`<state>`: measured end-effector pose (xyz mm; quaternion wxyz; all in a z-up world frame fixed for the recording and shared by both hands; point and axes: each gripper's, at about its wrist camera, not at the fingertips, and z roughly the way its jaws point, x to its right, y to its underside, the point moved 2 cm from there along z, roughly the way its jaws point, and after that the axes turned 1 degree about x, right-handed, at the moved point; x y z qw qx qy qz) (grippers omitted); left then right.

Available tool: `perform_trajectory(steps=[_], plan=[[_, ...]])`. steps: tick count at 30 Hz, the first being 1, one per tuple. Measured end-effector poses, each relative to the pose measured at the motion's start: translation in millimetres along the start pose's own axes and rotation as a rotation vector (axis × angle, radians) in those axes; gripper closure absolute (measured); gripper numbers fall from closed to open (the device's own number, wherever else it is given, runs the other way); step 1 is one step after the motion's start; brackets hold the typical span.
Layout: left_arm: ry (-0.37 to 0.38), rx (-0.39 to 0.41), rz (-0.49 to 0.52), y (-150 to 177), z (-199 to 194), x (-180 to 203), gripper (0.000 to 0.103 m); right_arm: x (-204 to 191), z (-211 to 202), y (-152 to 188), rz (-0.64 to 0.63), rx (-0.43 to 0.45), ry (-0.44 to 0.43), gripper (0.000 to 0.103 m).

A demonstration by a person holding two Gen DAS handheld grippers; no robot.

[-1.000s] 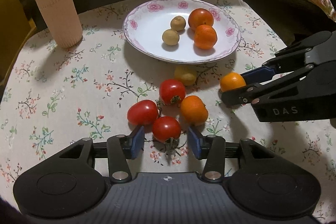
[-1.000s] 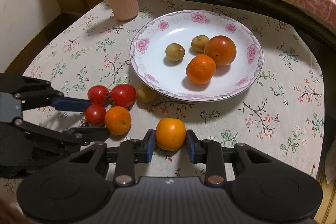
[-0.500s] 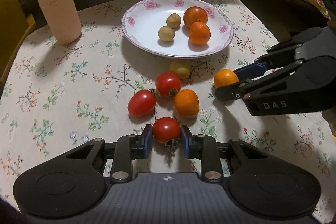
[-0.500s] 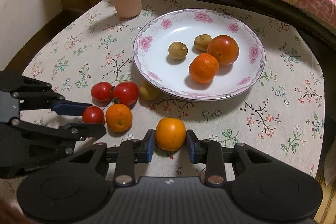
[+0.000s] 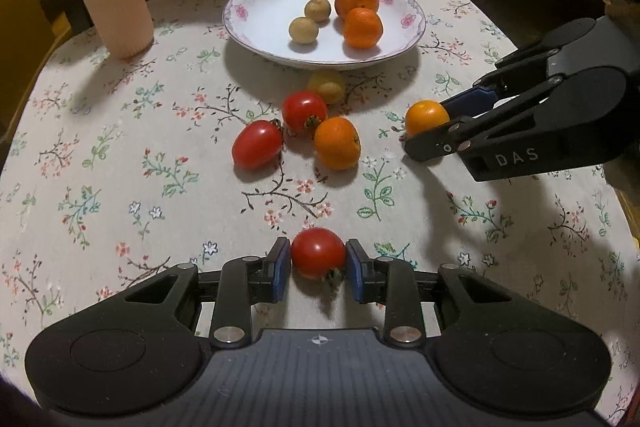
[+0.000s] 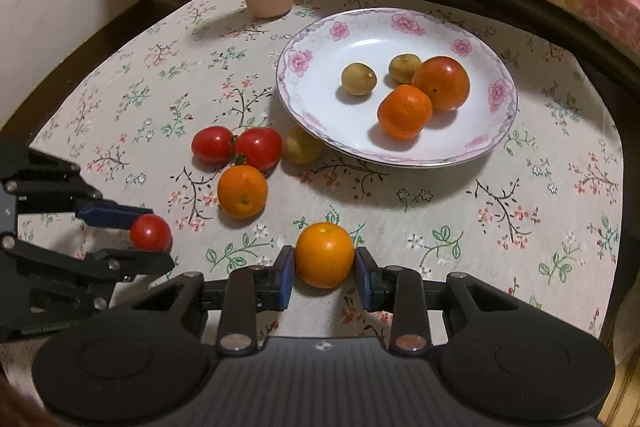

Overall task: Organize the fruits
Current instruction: 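Carry the cherry tomato and orange fruit over the white plate with both tools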

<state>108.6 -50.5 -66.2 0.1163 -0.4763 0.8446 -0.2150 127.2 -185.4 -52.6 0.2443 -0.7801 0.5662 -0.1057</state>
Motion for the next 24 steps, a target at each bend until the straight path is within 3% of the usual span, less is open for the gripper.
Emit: perform_trajectory(steps=[5, 7, 12, 21, 24], plan=[[0.020, 0.001, 0.011, 0.2, -0.6, 0.5, 0.056, 4.6, 0.4, -0.3, 0.015, 0.010, -0.022, 0.069], [0.006, -0.001, 0.027, 1.3, -1.1, 0.7, 0.049, 3.4, 1.1, -1.4, 0.008, 0.007, -0.021, 0.068], [0.003, 0.004, 0.036, 5.4, -4.0, 0.1, 0.048, -0.9, 1.3, 0.7, -0.027, 0.007, -0.005, 0.068], [0.005, -0.004, 0.027, 3.3, -3.4, 2.7, 0.052, -0.4, 0.8, 0.6, -0.021, 0.000, -0.006, 0.068], [0.009, -0.004, 0.027, 2.2, -2.7, 5.0, 0.063, -2.0, 1.6, -0.7, -0.026, -0.004, 0.002, 0.069]])
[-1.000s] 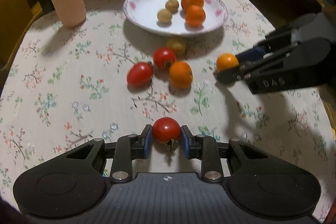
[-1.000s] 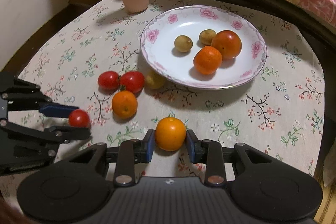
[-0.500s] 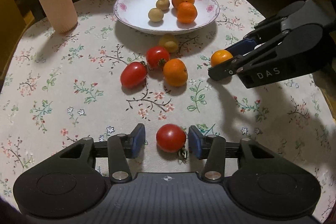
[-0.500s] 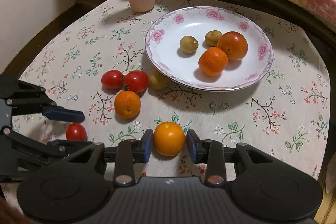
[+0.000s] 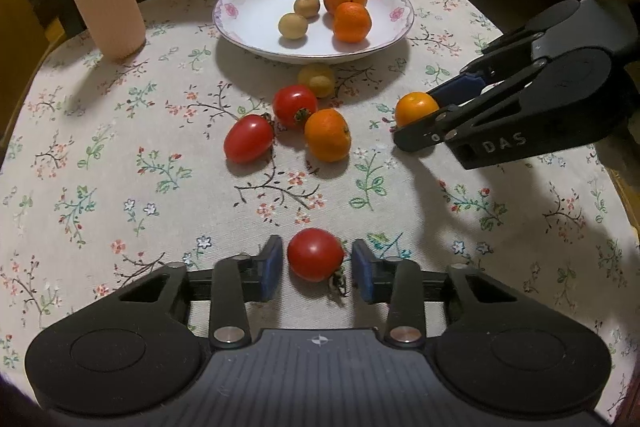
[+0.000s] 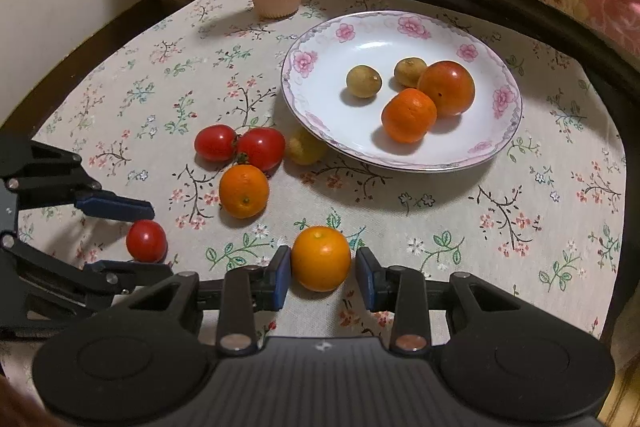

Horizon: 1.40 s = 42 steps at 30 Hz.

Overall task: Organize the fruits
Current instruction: 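Carry the cherry tomato and orange fruit over the white plate with both tools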

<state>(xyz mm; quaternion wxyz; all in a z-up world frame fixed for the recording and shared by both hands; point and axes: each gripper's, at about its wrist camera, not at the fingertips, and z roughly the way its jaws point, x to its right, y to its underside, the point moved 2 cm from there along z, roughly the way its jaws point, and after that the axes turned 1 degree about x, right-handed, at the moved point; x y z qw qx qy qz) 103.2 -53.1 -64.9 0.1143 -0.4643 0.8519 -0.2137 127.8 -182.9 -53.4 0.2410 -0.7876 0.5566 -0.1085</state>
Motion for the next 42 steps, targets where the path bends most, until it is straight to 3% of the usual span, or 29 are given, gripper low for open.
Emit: perform_trajectory(steps=[8, 29, 42], plan=[[0.026, -0.011, -0.031, -8, 1, -5, 0.066, 4, 1, -2, 0.021, 0.012, 0.008, 0.072], [-0.010, 0.126, -0.079, -66, -13, -15, 0.066, 11, -16, -24, 0.084, 0.098, 0.001, 0.071], [-0.015, 0.177, -0.085, -105, -1, -13, 0.066, 30, -22, -39, 0.158, 0.150, 0.035, 0.071]])
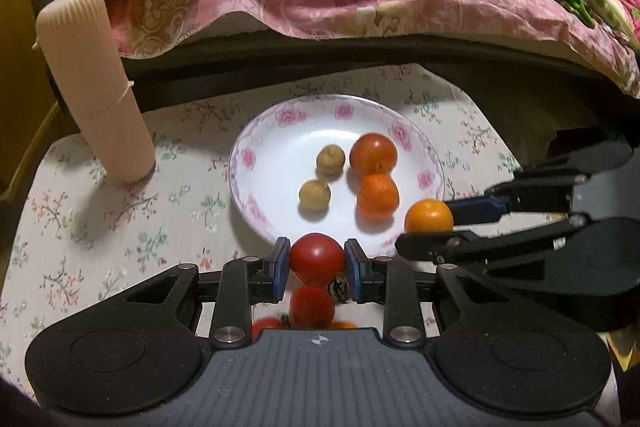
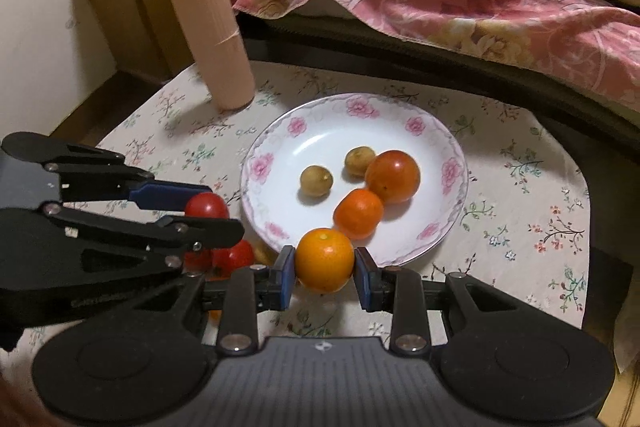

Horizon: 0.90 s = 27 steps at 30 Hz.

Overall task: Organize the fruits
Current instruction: 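Carry the cherry tomato and orange fruit over the white plate with both tools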

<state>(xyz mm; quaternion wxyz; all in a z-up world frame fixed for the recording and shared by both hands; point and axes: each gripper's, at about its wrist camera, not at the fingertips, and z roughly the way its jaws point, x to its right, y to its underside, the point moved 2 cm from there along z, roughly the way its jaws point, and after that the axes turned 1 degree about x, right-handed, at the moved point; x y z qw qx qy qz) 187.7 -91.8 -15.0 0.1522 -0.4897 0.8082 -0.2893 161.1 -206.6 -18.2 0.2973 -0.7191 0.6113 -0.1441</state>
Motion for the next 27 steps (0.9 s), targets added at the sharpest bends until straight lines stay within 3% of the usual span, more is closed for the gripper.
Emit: perform_trajectory(steps=[27], plan=[[0.005, -0.025, -0.052, -8, 41, -6, 0.068, 17, 32, -8, -0.010, -0.004, 0.095, 0.071]])
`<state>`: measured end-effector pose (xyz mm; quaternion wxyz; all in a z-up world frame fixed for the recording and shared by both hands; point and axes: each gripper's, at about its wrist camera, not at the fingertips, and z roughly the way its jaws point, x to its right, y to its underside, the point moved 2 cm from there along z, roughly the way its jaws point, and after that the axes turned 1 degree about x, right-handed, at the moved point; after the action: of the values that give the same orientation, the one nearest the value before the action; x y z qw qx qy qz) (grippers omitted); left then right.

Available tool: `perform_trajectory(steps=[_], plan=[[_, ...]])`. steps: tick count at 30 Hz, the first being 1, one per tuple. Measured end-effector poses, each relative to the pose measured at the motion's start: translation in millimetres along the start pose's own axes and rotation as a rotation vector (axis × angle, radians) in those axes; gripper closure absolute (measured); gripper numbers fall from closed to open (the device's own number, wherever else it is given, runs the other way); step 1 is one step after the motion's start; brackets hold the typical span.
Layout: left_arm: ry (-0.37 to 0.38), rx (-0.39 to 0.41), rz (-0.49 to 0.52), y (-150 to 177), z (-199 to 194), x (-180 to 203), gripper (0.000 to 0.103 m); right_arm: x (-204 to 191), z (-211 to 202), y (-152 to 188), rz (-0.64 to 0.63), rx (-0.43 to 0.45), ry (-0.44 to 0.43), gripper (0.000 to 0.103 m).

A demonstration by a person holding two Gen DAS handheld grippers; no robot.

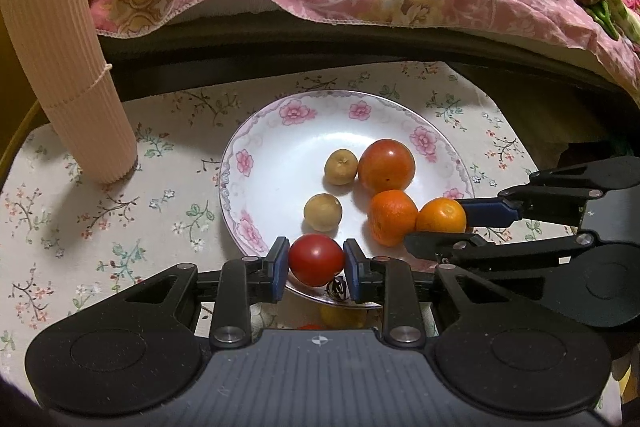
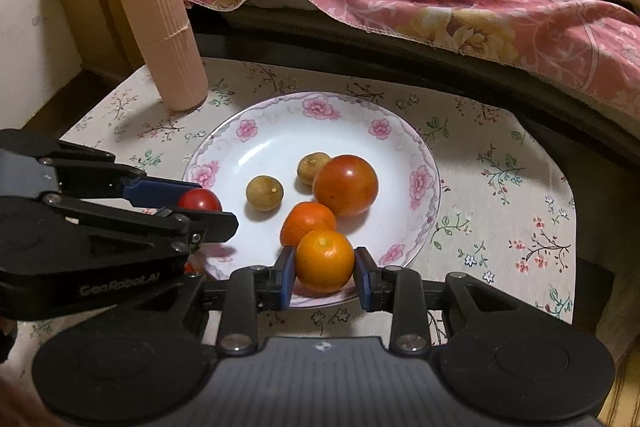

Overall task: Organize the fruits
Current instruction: 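Carry the cherry tomato and orange fruit over the white plate with both tools, then open the left tool to drop the cherry tomato while the right tool releases the orange fruit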

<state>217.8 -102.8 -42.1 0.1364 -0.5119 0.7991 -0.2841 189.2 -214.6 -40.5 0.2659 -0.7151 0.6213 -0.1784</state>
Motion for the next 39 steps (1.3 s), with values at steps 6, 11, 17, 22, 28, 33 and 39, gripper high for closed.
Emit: perform_trajectory(steps=[6, 11, 17, 22, 28, 33, 39], plan=[[-0.007, -0.002, -0.012, 1, 3, -1, 0.067, 1, 3, -1, -0.010, 0.005, -0.007, 0.071], [-0.011, -0.004, -0.016, 0, 2, -2, 0.066, 1, 3, -1, -0.006, 0.006, -0.014, 0.071], [-0.014, 0.000, -0.021, -1, 1, -3, 0.065, 1, 3, -1, -0.002, 0.013, -0.016, 0.071], [-0.019, 0.016, -0.025, -3, -4, -6, 0.052, 1, 3, 0, -0.006, 0.015, -0.006, 0.071], [-0.038, 0.022, -0.038, -5, -7, -11, 0.045, 2, 1, -1, 0.005, 0.028, -0.002, 0.066], [-0.044, 0.027, -0.042, -6, -11, -12, 0.043, 6, -6, -5, 0.017, 0.066, -0.001, 0.065], [-0.048, 0.027, -0.032, -4, -19, -13, 0.041, 11, -15, -7, 0.047, 0.111, 0.019, 0.065]])
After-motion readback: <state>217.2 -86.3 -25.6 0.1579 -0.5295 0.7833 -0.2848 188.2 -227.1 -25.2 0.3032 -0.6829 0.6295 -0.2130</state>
